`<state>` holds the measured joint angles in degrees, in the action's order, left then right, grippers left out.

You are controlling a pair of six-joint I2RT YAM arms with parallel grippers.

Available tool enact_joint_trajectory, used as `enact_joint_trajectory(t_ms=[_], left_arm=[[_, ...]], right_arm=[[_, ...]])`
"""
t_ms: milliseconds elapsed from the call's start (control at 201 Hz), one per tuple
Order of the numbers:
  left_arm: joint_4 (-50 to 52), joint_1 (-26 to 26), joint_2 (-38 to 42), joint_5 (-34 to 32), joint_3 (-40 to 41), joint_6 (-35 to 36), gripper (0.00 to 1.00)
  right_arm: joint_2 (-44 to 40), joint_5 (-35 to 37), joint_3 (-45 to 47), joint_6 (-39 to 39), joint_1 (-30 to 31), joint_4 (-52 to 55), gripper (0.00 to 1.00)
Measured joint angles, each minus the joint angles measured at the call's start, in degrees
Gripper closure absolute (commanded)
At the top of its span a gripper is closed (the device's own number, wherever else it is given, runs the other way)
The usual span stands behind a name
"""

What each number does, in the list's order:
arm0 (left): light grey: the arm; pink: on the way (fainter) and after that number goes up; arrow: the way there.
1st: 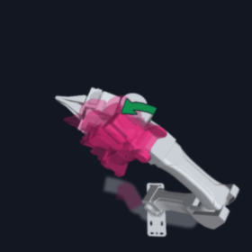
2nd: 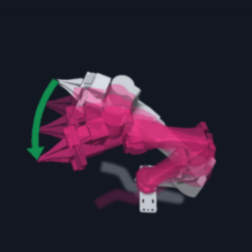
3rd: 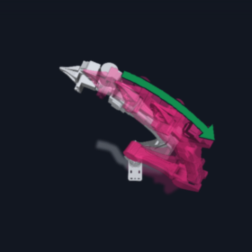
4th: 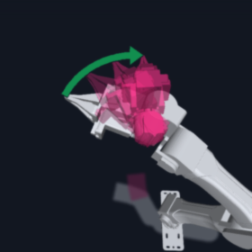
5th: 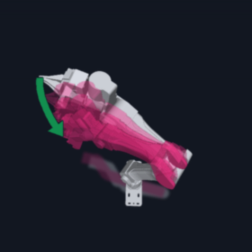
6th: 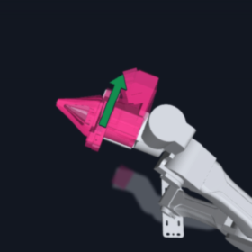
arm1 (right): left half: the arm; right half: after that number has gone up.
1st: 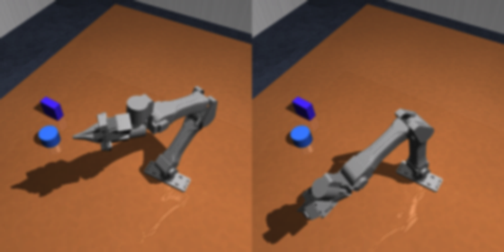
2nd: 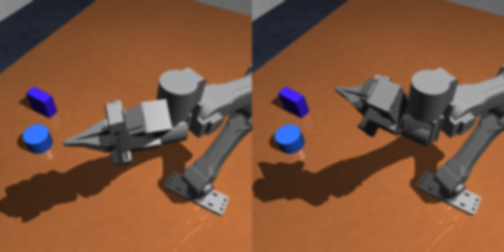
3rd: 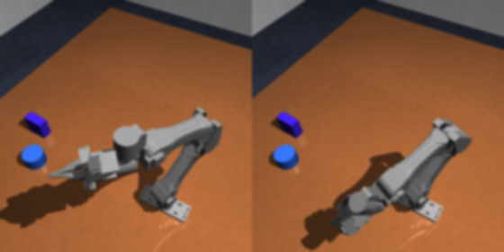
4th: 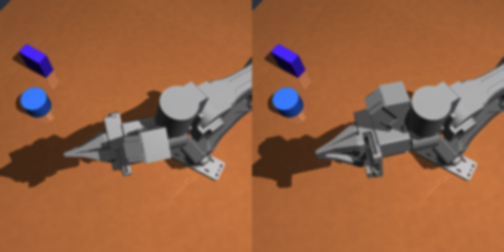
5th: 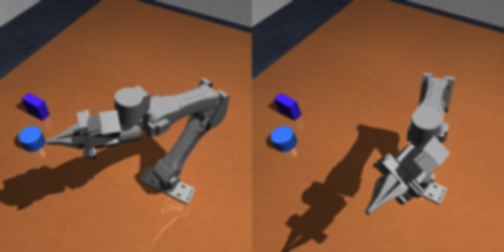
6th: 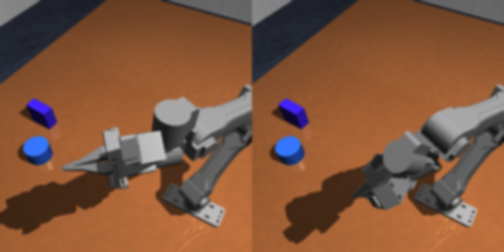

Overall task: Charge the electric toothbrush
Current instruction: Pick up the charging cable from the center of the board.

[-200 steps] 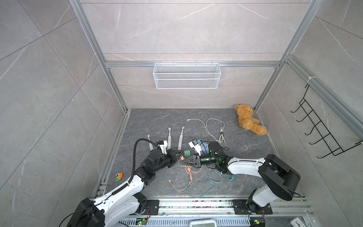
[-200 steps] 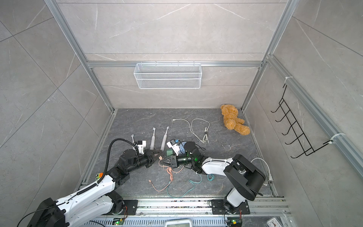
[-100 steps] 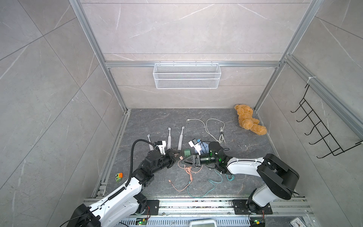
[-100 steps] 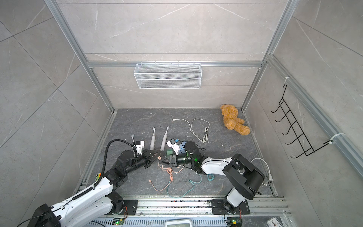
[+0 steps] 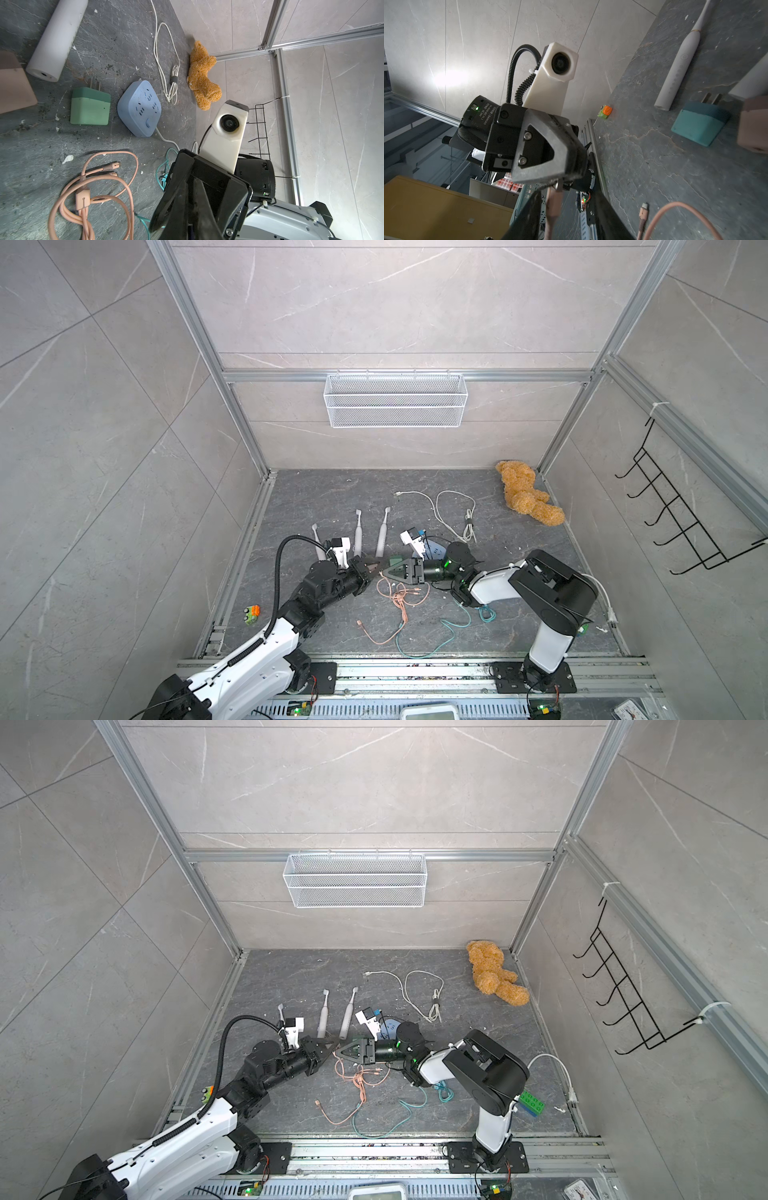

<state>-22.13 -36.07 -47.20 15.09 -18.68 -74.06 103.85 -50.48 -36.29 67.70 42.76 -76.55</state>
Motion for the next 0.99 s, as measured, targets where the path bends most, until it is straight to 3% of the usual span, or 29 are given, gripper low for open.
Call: enact_joint_trajectory(t_ms=[164, 543, 687, 991], left_arm=[[-0.96, 0.0, 0.9, -0.02, 0.07, 0.61, 1.0], [-3.96, -0.02, -0.98, -0.11, 0.7, 0.59, 1.0], [-4.13, -0.07, -0.5, -0.46, 0.7, 0.59, 1.0], [-5.51, -0.07, -1.62, -0.48, 0.7, 0.59, 1.0]], right_arm=[[-0.68, -0.17, 0.17, 0.55, 0.0, -2.05, 0.72], [-0.39, -1.2, 0.2, 2.25, -0.04, -4.33, 0.74], [-0.39, -1.42, 0.24, 2.73, -0.04, -4.55, 0.85], [-0.22, -1.36, 0.33, 3.32, -0.09, -4.55, 0.83]])
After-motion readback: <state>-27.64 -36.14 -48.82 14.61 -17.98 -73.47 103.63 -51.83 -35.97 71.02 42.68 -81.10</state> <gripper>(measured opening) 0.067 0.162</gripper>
